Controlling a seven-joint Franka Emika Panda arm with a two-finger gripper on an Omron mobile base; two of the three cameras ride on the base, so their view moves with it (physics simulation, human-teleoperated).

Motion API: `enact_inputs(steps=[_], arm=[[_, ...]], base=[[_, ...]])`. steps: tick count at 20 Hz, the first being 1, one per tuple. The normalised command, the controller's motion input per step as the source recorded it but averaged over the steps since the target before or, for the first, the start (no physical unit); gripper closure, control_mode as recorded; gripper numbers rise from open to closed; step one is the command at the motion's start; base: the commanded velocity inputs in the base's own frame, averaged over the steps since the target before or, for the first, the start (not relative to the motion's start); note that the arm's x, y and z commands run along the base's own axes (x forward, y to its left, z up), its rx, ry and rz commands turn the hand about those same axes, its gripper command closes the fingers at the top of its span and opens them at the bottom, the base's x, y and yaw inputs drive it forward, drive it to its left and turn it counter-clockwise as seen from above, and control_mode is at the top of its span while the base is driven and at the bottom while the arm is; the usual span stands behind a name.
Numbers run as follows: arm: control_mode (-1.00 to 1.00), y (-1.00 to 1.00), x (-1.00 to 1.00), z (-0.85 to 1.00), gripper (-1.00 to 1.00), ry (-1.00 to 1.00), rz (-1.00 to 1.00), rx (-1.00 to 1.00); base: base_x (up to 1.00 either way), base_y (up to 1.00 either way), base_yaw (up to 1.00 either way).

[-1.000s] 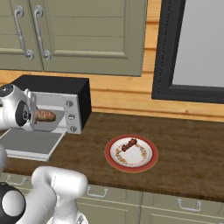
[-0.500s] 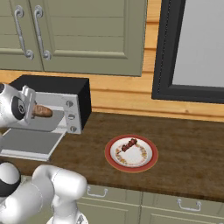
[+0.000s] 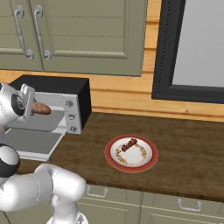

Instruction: Pick up the kebab skewer and baguette bread, and place them inside the toaster oven. Close the toaster oven door and start by setting the timer.

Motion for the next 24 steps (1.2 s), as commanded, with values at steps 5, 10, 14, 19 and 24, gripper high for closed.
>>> enact_inputs(steps=[5, 10, 14, 19, 24], arm=[[-1.0, 0.17, 0.31, -0.09, 1.0, 0.0, 0.0, 0.0], [-1.0, 0.14, 0.3, -0.13, 1.0, 0.0, 0.0, 0.0], [-1.0, 0.05, 0.33, -0.13, 1.0, 0.0, 0.0, 0.0], [-1.0, 0.07, 0.29, -0.2, 1.0, 0.0, 0.0, 0.0], [-1.0, 0.12, 0.22, -0.13, 1.0, 0.0, 0.0, 0.0]], base=[[0.0, 0.0, 0.0], [0.0, 0.0, 0.0], [0.0, 0.0, 0.0], [0.0, 0.0, 0.0], [0.0, 0.0, 0.0]])
